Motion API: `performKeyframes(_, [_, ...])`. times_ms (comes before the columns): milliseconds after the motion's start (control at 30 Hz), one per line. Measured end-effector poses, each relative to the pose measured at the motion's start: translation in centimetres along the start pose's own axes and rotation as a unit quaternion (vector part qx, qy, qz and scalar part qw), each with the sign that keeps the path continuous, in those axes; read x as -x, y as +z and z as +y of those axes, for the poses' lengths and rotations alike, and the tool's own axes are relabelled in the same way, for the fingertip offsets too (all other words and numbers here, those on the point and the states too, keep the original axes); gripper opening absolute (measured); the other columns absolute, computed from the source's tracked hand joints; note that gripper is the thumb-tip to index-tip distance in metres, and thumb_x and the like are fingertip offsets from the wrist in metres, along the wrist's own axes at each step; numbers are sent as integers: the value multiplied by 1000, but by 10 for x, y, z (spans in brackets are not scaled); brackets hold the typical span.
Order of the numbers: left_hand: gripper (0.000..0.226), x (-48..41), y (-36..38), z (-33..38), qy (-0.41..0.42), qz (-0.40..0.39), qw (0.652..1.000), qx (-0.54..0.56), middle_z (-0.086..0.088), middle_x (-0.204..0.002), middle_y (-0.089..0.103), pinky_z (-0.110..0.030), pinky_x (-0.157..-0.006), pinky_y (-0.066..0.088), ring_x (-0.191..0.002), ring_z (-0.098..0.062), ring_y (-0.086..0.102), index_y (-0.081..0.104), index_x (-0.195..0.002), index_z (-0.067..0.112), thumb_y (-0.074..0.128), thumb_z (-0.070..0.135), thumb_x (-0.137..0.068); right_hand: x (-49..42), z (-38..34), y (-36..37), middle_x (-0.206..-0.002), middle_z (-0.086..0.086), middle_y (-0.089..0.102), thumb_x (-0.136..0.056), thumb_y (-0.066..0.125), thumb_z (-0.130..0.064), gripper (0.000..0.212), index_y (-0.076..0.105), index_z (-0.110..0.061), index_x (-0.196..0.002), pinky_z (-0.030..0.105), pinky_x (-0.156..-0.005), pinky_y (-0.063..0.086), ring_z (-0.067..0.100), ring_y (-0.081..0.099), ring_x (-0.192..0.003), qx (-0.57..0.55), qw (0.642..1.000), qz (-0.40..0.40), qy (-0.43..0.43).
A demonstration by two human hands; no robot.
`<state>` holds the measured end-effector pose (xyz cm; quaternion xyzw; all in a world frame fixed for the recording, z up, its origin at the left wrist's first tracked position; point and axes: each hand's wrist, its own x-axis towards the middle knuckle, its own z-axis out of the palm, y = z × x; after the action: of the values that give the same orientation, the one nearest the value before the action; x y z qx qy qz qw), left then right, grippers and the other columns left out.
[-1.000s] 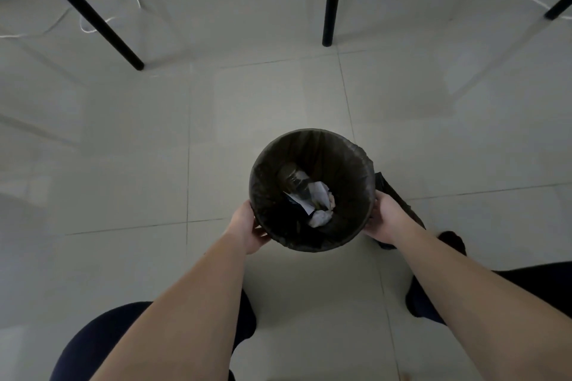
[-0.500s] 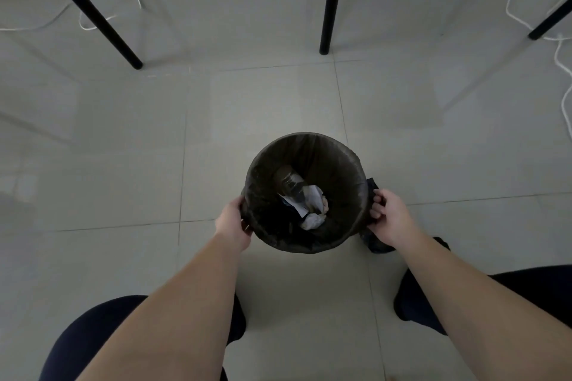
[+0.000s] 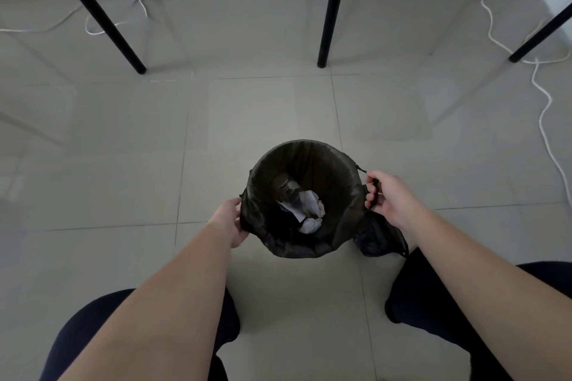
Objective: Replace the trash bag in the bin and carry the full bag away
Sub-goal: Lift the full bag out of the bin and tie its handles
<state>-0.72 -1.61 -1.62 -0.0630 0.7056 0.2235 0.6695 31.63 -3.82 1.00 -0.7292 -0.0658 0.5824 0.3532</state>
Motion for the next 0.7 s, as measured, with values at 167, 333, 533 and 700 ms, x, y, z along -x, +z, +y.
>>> performKeyframes(167, [36, -1, 7, -3, -15, -76, 997, -28, -10, -94, 81, -42, -104, 57, -105, -28, 74, 72, -104, 9, 58, 42, -107, 7, -14, 2, -59, 0, 46, -99, 52, -17, 18, 57, -14, -83, 30, -59, 46, 18, 44, -56, 84, 996, -20, -9])
performKeyframes(333, [23, -19, 2, -1, 77, 8, 996, -54, -6, -111, 75, -43, -96, 59, -101, -26, 72, 72, -115, 9, 71, 21, -95, 4, -18, 0, -63, 1, 48, -99, 53, -16, 12, 60, -13, -89, 31, -60, 49, 17, 47, -58, 115, 993, -21, -16])
performKeyframes(533, [14, -9, 7, 22, 160, 42, 986, -30, -1, -85, 67, -38, -91, 53, -82, -20, 62, 61, -99, 12, 60, 26, -102, 13, -27, -3, -67, 3, 48, -98, 55, -14, 8, 61, -9, -96, 31, -61, 51, 18, 49, -61, 111, 993, -36, -17])
performKeyframes(700, [27, 5, -2, 25, 160, 18, 979, -124, -8, -118, 68, -41, -99, 54, -112, -27, 63, 65, -125, 7, 58, 26, -107, 31, -39, -7, -80, 13, 63, -101, 58, -14, 12, 64, -5, -104, 41, -83, 62, 31, 69, -80, 139, 987, -64, -38])
